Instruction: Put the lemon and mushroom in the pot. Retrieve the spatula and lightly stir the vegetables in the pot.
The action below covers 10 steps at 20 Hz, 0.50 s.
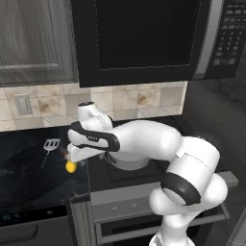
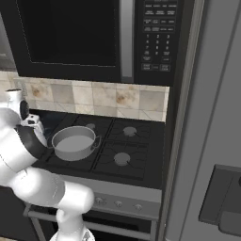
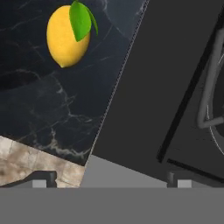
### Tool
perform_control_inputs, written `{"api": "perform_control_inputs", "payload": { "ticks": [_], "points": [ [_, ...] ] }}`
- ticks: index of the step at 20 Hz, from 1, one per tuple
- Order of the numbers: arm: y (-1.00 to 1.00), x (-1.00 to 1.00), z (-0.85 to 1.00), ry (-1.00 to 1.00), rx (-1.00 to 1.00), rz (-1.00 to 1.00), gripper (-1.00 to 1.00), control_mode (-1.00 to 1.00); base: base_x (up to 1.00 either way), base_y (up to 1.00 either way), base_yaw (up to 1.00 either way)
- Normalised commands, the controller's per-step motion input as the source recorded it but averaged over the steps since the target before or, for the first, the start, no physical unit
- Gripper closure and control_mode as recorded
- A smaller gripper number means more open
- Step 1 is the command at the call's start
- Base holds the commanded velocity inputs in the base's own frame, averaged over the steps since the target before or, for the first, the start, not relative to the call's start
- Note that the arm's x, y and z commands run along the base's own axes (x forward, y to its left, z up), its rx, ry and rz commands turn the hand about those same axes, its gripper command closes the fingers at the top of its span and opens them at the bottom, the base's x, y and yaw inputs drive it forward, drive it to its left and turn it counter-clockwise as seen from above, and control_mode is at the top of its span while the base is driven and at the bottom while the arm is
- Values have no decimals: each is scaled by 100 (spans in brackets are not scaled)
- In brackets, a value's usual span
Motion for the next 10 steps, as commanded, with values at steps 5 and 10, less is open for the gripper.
{"api": "perform_control_inputs", "payload": {
  "ticks": [5, 10],
  "points": [
    [10, 2, -13, -7, 0, 0, -100, -100, 0, 0, 0],
    [7, 0, -27, -22, 0, 0, -100, -100, 0, 0, 0]
  ]
}}
